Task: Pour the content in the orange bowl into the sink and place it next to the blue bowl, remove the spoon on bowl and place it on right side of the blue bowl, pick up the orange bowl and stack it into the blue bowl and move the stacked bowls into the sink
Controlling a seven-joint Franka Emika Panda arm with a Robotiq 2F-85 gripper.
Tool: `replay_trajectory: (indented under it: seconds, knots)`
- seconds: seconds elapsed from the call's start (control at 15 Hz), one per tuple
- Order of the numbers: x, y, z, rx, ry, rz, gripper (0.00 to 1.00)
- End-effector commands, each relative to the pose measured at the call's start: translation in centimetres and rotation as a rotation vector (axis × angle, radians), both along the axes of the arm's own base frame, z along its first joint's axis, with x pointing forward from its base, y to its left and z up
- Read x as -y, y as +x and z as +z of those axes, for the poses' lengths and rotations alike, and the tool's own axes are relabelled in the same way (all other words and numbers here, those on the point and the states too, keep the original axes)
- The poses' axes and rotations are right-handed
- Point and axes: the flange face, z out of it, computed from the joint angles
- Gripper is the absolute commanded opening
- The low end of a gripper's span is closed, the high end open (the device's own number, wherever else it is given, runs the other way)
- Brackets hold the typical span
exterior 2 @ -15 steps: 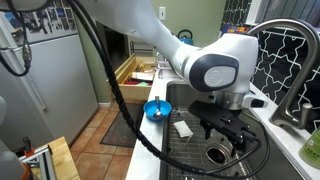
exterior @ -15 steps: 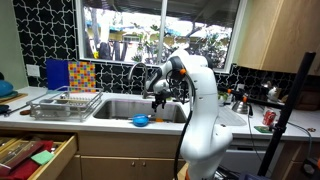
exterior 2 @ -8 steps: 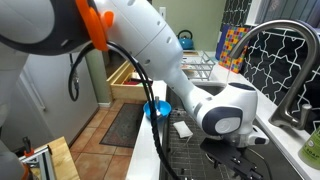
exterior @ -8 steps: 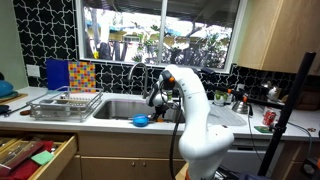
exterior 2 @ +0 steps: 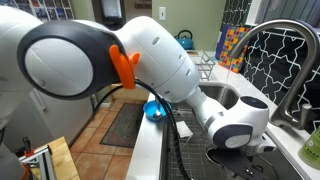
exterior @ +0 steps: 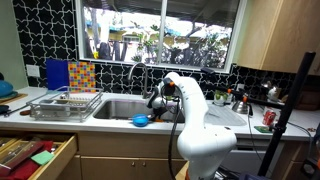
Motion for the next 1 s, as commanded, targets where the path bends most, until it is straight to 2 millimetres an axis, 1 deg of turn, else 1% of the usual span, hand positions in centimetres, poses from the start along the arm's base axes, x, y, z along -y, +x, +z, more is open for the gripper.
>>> replay_trajectory:
  seconds: [0.0, 0.13, 0.27, 0.33, 0.4, 0.47, 0.6, 0.87, 0.93]
  knots:
    - [1.9, 1.4, -1.5, 0.034, 0.013, 0.010, 1.00]
    - [2.6, 1.7, -2.0, 0.036, 0.005, 0.004, 1.00]
    - [3.2, 1.8, -2.6, 0.033, 0.002, 0.001, 0.90]
    - [3.6, 1.8, -2.9, 0.037, -0.001, 0.000, 0.78]
    - [3.9, 1.8, -3.0, 0.038, -0.001, -0.002, 0.73]
    - [4.2, 1.9, -3.1, 0.042, 0.000, -0.005, 0.61]
    - [4.7, 2.0, -3.2, 0.045, -0.002, -0.008, 0.44]
    - [5.5, 2.2, -3.2, 0.049, -0.004, -0.011, 0.15]
    - [5.5, 2.2, -3.3, 0.048, -0.003, -0.011, 0.06]
